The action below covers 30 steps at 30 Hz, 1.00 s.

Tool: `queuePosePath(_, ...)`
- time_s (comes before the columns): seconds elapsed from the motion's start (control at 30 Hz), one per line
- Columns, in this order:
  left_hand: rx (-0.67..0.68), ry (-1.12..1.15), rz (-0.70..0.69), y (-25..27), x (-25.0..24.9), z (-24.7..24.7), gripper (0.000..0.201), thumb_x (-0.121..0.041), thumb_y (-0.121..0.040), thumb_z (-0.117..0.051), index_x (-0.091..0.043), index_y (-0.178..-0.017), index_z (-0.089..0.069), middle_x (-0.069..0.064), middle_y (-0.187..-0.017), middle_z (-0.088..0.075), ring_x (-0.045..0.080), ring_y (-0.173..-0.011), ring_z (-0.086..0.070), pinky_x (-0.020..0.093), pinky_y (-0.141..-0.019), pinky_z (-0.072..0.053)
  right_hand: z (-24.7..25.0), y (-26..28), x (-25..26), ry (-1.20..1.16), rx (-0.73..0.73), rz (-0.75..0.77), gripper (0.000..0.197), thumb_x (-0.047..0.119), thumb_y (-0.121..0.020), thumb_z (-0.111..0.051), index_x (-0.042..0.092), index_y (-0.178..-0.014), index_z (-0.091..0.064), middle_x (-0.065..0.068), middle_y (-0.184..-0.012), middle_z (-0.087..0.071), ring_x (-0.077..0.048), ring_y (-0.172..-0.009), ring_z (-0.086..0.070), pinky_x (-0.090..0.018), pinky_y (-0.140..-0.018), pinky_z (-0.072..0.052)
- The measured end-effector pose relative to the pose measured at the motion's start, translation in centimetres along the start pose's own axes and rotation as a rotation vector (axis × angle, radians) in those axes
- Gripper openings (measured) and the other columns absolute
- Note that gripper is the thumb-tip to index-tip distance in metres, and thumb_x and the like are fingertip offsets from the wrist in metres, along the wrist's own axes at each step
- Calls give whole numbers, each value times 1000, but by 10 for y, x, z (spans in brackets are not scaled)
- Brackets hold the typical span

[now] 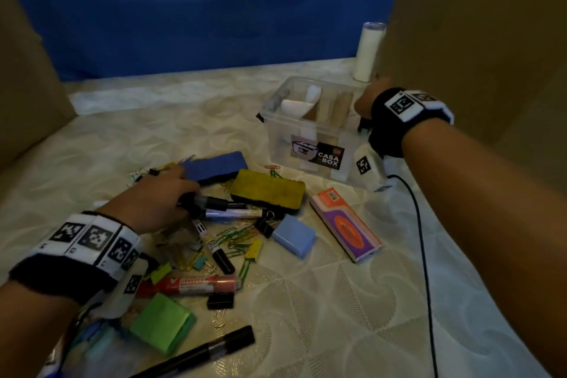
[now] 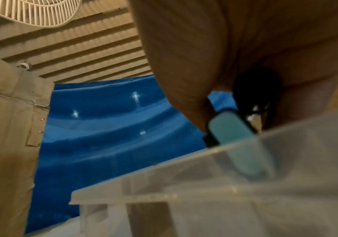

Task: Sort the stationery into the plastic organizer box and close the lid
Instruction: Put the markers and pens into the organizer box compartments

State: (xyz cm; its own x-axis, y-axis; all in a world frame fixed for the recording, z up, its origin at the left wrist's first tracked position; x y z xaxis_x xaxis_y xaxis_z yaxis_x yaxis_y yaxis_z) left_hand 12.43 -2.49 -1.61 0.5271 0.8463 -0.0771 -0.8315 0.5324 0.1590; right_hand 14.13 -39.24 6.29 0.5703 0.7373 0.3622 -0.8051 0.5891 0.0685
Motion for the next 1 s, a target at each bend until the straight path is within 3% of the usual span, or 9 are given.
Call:
queuePosePath(0.13,-134,100,-40,10,-5,16,27,-21,-81,-72,-36,-94,-53,-6,-100,-48,20,-81,-56,26,-63,-38,-6,11,6,288,85,88,60,28,-78,-67,15,-134,-48,-15,-137,-50,-39,-121,-51,-49,-88,-47)
queuePosePath(0.3,-392,216,-139,34,-18,48,28,-7,-81,-70,-23,-103,-62,-4,-91,-55,18,-79,-55,31,-65,-44,-12,20,14,582,101,135,74,22,-79,-71,17,-143,-36,-13,-146,-41,-37,-128,-45,-51,-93,-46)
queuePosePath(0.4,-483,230,-126,48,-21,59,30,-6,-82,-68,-23,-105,-61,-4,-96,-60,20,-85,-56,38,-71,-47,-16,18,20,195,158,202,46,14,-92,-52,2,-136,-45,-19,-143,-44,-36,-131,-43,-41,-95,-44)
queuePosePath(0.47,-535,275,-96,57,-18,62,29,-5,-84,-65,-23,-106,-60,-4,-100,-61,20,-89,-56,41,-75,-49,-16,23,22,68,150,194,40,11,-94,-49,0,-132,-49,-19,-140,-48,-34,-128,-47,-28,-76,-45)
queuePosePath(0.57,-593,455,-63,66,-15,66,23,-10,-89,-61,-24,-107,-60,-4,-102,-64,20,-90,-61,43,-79,-52,-4,31,18,-184,-26,211,31,17,-96,-46,4,-122,-57,-15,-128,-56,-30,-116,-54,-28,-81,-40)
queuePosePath(0.67,-635,660,-40,63,-22,72,16,-17,-92,-59,-26,-105,-60,-8,-96,-65,12,-86,-62,40,-77,-53,-4,68,24,-402,-136,418,28,20,-96,-49,14,-121,-58,-4,-124,-56,-17,-105,-55,-20,-82,-39)
queuePosePath(0.77,-635,791,-36,52,-41,77,12,-28,-93,-58,-27,-105,-58,-6,-96,-64,2,-73,-58,41,-70,-48,-24,111,46,-459,74,675,30,22,-95,-53,20,-125,-54,2,-124,-56,-11,-99,-55,-28,-86,-51)
queuePosePath(0.87,-581,833,-78,39,-69,78,17,-39,-92,-54,-28,-106,-56,7,-99,-62,26,-90,-60,53,-85,-48,-46,149,72,-358,290,940,49,32,-94,-55,21,-139,-40,2,-138,-50,-12,-116,-50,-30,-98,-43)
queuePosePath(1.0,-560,876,-156,26,-105,76,16,-28,-95,-51,-21,-109,-52,2,-96,-62,14,-90,-60,36,-82,-48,-43,157,85,-231,118,1068,27,17,-94,-46,17,-120,-47,-11,-108,-64,-29,-94,-60,-46,-79,-51)
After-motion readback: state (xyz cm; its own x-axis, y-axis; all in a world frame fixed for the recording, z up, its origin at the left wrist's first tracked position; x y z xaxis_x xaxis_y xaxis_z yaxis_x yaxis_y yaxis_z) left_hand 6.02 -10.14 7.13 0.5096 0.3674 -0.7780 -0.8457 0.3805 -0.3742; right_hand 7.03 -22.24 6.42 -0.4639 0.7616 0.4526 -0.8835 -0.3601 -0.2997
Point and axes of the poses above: each hand's wrist, its own y-axis away from the middle knuckle, its own z-axis out of the back of the hand, x = y × z, the point moved 6 cm from there along -y, towards the middle knuckle
